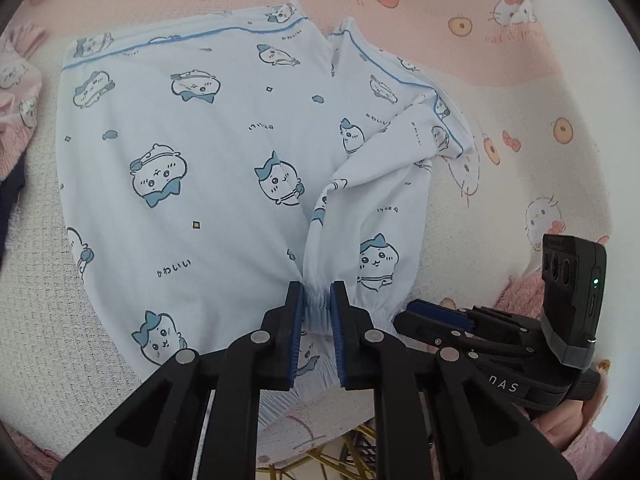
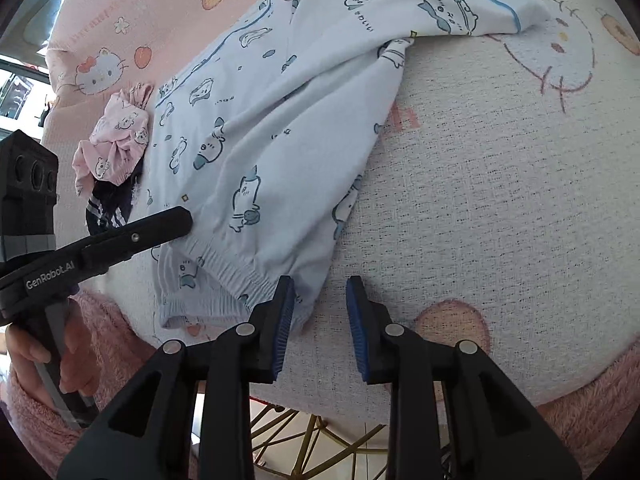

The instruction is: Fold clothes

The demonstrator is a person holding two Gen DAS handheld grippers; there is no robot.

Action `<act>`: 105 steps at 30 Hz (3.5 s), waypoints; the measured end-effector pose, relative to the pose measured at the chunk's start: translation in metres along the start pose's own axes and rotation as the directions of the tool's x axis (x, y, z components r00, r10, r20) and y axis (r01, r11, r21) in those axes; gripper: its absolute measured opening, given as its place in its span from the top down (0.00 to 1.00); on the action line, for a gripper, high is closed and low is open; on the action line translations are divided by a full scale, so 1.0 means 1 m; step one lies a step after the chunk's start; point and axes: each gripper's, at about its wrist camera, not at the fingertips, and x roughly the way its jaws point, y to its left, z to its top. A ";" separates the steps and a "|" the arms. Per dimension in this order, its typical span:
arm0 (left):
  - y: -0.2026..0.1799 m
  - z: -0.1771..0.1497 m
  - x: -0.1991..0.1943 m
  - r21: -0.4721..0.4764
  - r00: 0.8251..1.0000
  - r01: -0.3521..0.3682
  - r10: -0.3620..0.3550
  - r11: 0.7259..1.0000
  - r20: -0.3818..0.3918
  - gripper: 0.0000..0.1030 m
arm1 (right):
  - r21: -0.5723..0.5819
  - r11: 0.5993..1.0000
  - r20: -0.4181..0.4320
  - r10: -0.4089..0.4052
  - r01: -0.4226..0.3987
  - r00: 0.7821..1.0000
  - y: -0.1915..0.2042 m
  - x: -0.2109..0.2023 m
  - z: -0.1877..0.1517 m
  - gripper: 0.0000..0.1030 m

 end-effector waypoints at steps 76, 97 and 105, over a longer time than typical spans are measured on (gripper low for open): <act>0.038 -0.025 -0.058 -0.150 0.992 0.008 0.010 0.989 0.124 0.93 | -0.176 0.982 0.154 0.099 -0.071 0.983 0.061 -0.019 0.005 0.71; 0.070 -0.071 -0.008 -0.289 0.997 -0.051 0.067 0.956 0.045 0.93 | -0.143 0.988 0.143 0.084 -0.063 0.986 0.052 -0.017 -0.004 0.58; 0.073 -0.071 -0.009 -0.306 0.997 -0.013 0.037 0.952 0.072 0.93 | -0.189 0.981 0.127 -0.022 0.046 0.992 0.065 -0.009 -0.012 0.58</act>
